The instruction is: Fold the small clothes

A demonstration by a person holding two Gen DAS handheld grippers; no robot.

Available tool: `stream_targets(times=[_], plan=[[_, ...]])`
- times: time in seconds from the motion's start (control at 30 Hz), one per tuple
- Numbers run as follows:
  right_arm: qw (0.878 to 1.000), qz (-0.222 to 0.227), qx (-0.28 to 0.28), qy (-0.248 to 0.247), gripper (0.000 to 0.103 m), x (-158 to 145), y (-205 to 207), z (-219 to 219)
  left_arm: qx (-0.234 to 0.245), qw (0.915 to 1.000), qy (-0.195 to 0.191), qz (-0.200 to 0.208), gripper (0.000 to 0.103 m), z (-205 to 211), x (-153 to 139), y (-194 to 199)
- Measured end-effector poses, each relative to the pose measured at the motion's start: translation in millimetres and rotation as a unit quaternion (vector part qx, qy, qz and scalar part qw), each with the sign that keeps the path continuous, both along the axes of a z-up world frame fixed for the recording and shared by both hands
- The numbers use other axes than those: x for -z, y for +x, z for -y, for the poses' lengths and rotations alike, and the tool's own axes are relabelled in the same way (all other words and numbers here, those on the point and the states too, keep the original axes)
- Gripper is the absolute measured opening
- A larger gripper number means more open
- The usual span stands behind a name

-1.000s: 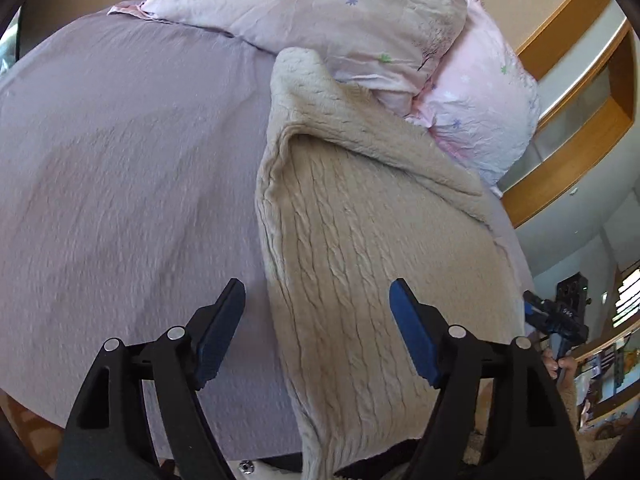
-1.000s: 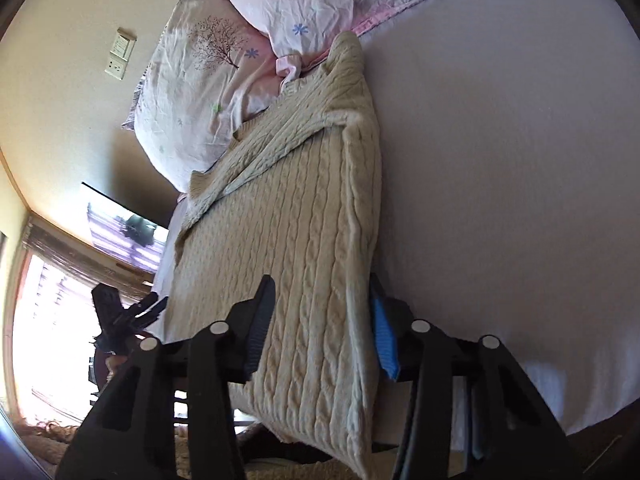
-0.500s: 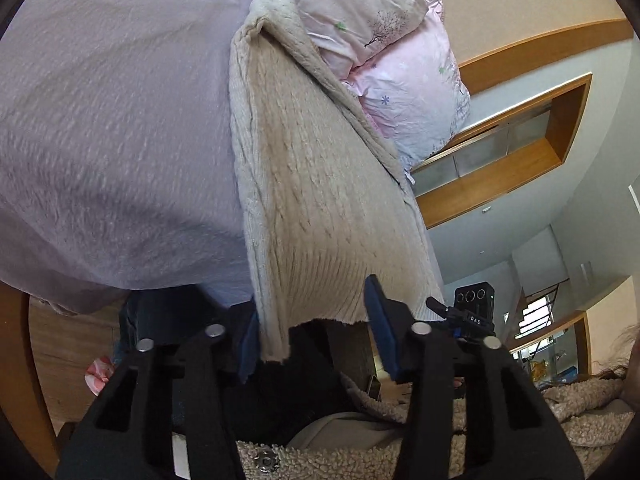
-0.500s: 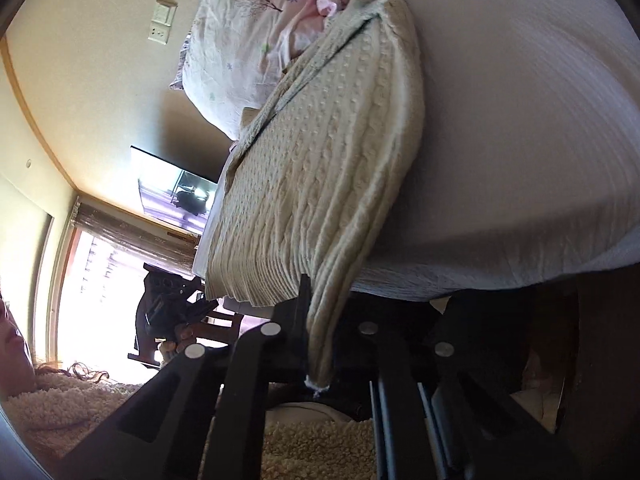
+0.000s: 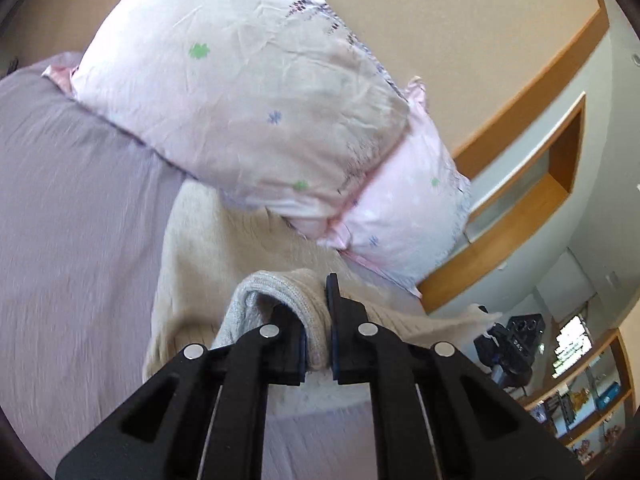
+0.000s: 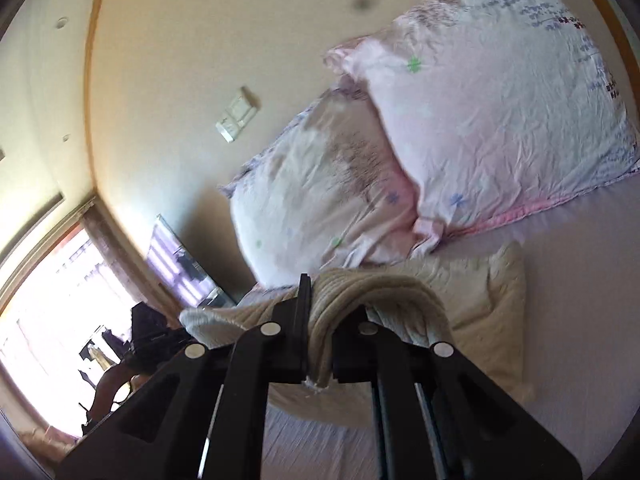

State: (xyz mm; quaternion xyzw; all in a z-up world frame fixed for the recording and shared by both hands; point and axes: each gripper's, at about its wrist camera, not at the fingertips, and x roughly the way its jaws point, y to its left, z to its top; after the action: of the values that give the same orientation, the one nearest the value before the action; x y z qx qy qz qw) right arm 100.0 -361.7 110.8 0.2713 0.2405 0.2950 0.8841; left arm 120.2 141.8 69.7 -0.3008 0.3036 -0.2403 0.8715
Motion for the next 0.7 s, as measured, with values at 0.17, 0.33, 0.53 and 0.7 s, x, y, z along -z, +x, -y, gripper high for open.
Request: stream_targets(times=[0.17,0.33,0.53,0.7], plan=[[0.987,-0.126,0.096,0.013,0.007,63,122,11,-0.059,0.9942,0.065,-0.063,0.007,26,29,113],[0.964,-0.224,0.145,0.001,0.035,120,148,11,-0.056,0.9888,0.091,-0.104,0.008,36,61,139],[0.979,-0.084,0.182,0.048,0.101,88,101,28,-0.072,0.9933,0.069,-0.059,0.083,-1,32,100],[0.985,-0.062,0.156,0.041,0.101,87,92,34,-0.037,0.9868,0.075,-0.139,0.066,-20,62,92]])
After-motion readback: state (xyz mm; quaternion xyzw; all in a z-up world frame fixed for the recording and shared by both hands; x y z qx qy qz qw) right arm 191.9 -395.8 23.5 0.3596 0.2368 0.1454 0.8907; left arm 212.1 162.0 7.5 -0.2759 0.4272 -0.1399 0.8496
